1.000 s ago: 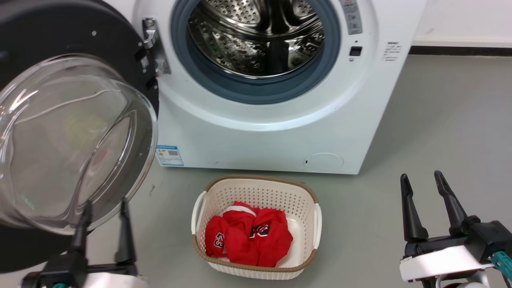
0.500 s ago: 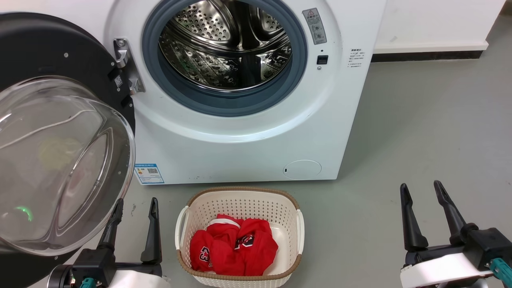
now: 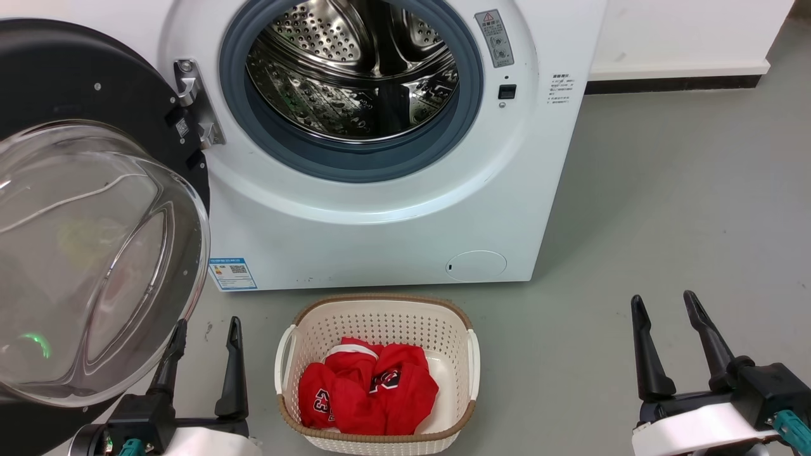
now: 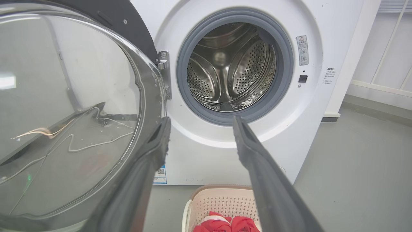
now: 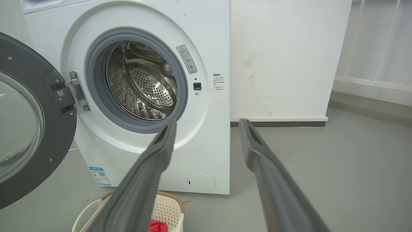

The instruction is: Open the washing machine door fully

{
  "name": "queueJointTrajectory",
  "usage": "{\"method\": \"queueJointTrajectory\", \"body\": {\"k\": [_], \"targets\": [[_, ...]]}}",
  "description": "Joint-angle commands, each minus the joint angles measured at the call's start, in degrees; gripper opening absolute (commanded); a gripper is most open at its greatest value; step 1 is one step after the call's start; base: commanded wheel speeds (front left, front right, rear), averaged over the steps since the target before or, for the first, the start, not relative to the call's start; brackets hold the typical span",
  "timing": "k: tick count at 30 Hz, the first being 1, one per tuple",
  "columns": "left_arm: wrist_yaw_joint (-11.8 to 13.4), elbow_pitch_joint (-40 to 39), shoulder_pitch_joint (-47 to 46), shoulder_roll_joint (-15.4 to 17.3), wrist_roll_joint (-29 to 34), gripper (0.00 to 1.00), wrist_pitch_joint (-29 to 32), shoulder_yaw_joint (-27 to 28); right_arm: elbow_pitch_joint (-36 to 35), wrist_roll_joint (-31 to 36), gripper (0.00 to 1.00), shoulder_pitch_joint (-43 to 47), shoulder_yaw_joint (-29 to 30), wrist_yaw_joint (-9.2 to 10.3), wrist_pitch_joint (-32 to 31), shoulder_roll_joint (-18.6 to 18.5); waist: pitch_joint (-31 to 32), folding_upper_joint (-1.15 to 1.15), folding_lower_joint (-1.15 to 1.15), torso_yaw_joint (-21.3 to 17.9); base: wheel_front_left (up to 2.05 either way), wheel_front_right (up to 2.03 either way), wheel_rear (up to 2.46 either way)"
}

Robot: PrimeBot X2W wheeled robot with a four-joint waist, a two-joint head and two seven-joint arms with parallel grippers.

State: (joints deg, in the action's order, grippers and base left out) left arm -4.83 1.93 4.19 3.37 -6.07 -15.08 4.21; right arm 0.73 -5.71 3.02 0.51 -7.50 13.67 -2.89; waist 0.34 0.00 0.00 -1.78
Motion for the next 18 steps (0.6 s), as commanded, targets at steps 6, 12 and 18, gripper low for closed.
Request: {"method": "queueJointTrajectory", "body": {"k": [6,12,18], "targets": [[-0.22,0.56,-1.26,0.57,-0.05,1.0,-0.12,0.59,0.35,-0.74,1.0,0.57,-0.1,0.02,0.3,0.04,-0.13,0.0,0.0,-0.23,0.0,0.0,0.0],[-0.23,1.34,-0.7,0.23,-0.25,0.0,0.07,0.46,1.08,-0.88,0.0,0.11,-0.15,0.0,0.13,0.01,-0.18,0.0,0.0,-0.32,0.0,0.0,0.0],[-0.37,3.66,-1.25,-0.12,-5.03,0.0,1.91,1.07,2.34,-6.14,0.0,0.48,-0.31,0.0,-0.67,-0.23,-0.2,0.0,0.0,-0.25,0.0,0.0,0.0]]}}
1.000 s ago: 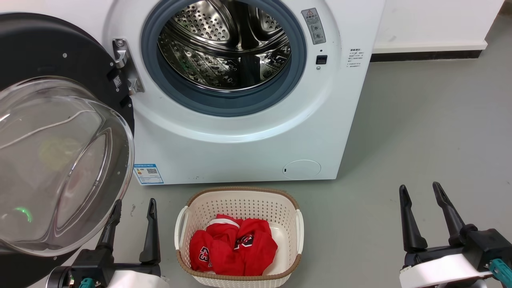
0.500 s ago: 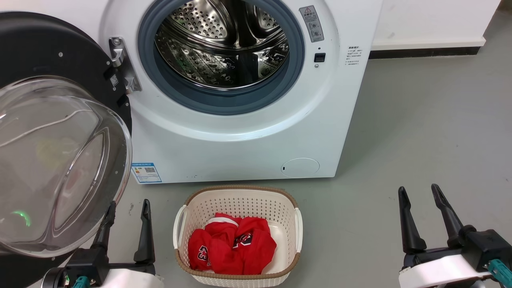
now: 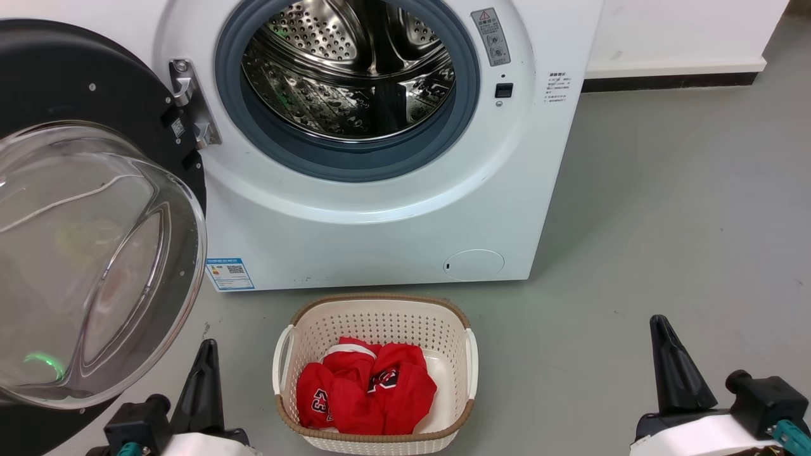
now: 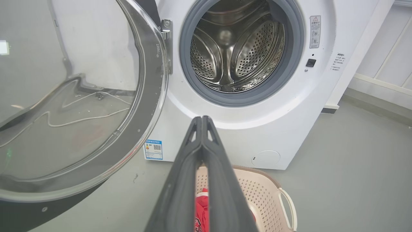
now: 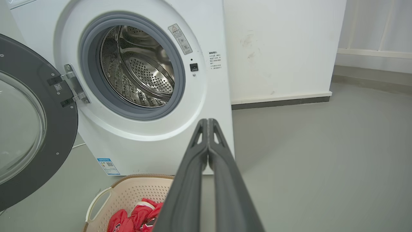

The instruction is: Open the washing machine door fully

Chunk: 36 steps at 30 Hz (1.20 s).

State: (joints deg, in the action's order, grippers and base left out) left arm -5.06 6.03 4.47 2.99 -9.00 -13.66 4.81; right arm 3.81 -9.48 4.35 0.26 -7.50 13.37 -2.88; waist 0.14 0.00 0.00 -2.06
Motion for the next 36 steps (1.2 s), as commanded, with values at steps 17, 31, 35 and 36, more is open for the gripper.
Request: {"method": "queueJointTrajectory", "body": {"k": [17,31,35,36], "targets": [[-0.66,1.0,-3.38,0.19,-20.53,0.0,4.6,0.4,1.81,-21.76,0.0,-3.35,-0.01,0.0,-3.69,-1.32,-0.04,0.0,0.0,0.31,0.0,0.0,0.0],[-1.01,2.24,-4.84,0.14,-32.26,0.0,7.48,0.61,3.29,-33.9,0.0,-4.77,0.3,0.0,-5.99,-1.73,-0.08,0.0,0.0,0.53,0.0,0.0,0.0],[-1.09,2.61,-5.21,0.13,-35.54,0.0,8.3,0.68,3.71,-37.27,0.0,-5.19,0.43,0.01,-6.7,-1.83,-0.09,0.0,0.0,0.6,0.0,0.0,0.0],[-1.12,2.7,-5.33,0.13,-36.35,0.0,8.51,0.7,3.82,-38.09,0.0,-5.28,0.46,0.01,-6.85,-1.85,-0.09,0.0,0.0,0.61,0.0,0.0,0.0]]}}
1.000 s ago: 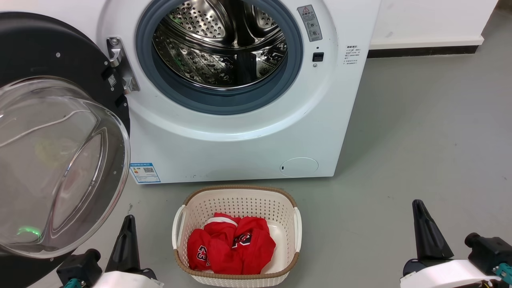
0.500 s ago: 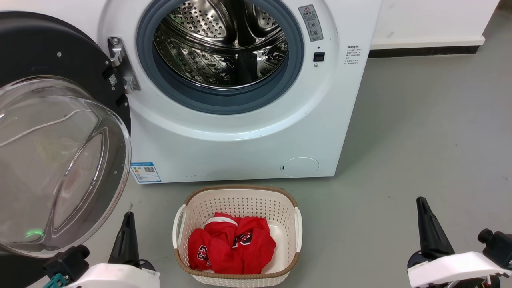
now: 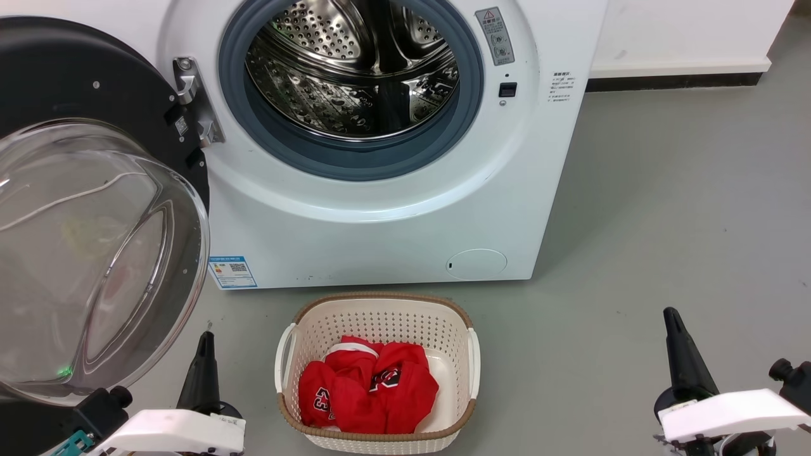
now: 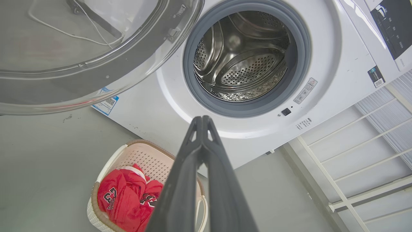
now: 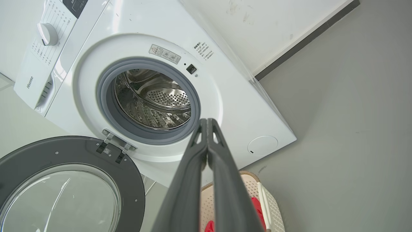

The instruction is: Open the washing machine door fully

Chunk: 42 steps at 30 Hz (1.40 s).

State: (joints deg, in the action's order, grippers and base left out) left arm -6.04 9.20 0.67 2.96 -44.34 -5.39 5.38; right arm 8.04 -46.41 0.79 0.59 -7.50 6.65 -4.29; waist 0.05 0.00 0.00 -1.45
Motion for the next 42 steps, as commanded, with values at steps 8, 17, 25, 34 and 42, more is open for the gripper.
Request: {"method": "queueJointTrajectory", "body": {"k": [8,17,25,34,42], "targets": [[-0.37,0.22,-2.27,0.13,-7.13,0.0,1.75,0.27,0.36,-7.38,0.0,-2.42,0.42,0.01,-1.49,-0.56,-0.02,0.0,0.0,0.14,0.0,0.0,0.0],[-0.59,0.91,-3.13,0.1,-13.44,0.0,3.35,0.43,1.21,-13.75,0.0,-3.15,0.79,0.0,-2.9,-0.64,-0.05,0.0,0.0,0.29,0.0,0.0,0.0],[-0.66,1.49,-3.8,0.08,-18.6,0.0,4.7,0.57,1.89,-18.91,0.0,-3.81,1.15,0.0,-4.15,-0.66,-0.07,0.0,0.0,0.42,0.0,0.0,0.0],[-0.87,2.13,-4.39,0.05,-24.0,0.0,6.01,0.7,2.6,-24.28,0.0,-4.41,1.57,0.01,-5.4,-0.65,-0.09,0.0,0.0,0.57,0.0,0.0,0.0],[-1.05,2.64,-5.03,0.02,-28.49,0.0,7.19,0.81,3.24,-28.76,0.0,-4.92,1.94,0.01,-6.53,-0.6,-0.11,0.0,0.0,0.71,0.0,0.0,0.0]]}}
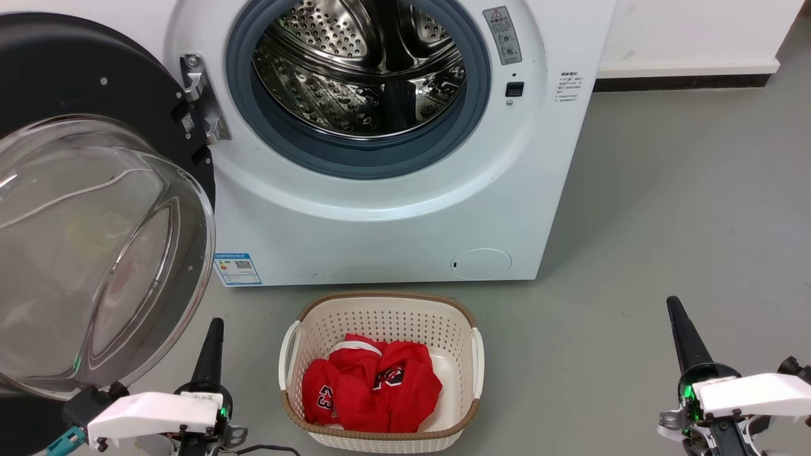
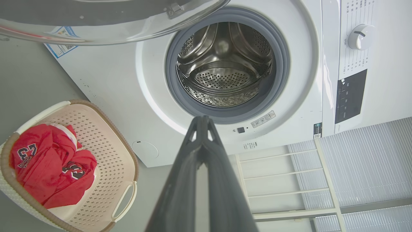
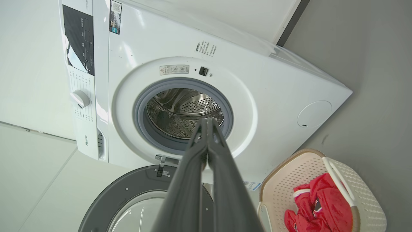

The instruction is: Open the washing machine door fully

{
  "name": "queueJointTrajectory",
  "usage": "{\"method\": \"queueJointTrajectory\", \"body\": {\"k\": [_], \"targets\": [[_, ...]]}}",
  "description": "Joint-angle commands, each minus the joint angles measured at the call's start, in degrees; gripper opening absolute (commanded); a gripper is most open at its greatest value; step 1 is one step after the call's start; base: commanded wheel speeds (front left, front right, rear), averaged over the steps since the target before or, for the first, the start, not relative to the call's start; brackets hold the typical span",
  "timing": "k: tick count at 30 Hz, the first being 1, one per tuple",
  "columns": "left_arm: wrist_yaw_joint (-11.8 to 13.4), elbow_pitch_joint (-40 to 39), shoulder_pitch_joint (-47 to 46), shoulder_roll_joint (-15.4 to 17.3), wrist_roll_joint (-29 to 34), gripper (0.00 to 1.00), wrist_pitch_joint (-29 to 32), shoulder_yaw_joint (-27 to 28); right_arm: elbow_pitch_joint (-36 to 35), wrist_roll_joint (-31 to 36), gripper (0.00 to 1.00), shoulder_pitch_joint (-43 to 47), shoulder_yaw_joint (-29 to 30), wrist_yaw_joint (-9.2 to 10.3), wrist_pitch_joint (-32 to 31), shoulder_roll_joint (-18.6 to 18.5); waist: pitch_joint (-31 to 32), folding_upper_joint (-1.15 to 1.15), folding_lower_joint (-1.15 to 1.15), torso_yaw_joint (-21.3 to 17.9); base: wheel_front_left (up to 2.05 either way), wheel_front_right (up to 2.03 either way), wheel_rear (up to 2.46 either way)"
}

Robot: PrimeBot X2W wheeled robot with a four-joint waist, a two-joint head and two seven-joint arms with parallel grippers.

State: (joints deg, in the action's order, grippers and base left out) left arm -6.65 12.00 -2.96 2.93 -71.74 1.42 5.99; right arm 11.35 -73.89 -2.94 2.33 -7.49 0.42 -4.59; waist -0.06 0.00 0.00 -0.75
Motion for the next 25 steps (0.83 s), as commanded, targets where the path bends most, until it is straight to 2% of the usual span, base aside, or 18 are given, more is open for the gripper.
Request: {"method": "queueJointTrajectory", "body": {"k": [1,25], "targets": [[-0.46,-0.1,-1.49,0.05,-1.6,0.0,0.5,0.21,0.01,-1.75,0.0,-1.27,0.24,-0.01,-0.42,-0.3,-0.01,0.0,0.0,0.03,0.0,0.0,0.0],[-0.77,1.3,-2.73,-0.01,-13.21,0.0,3.41,0.49,1.58,-13.05,0.0,-2.59,1.37,0.0,-3.43,-0.02,-0.07,0.0,0.0,0.43,0.0,0.0,0.0]]}}
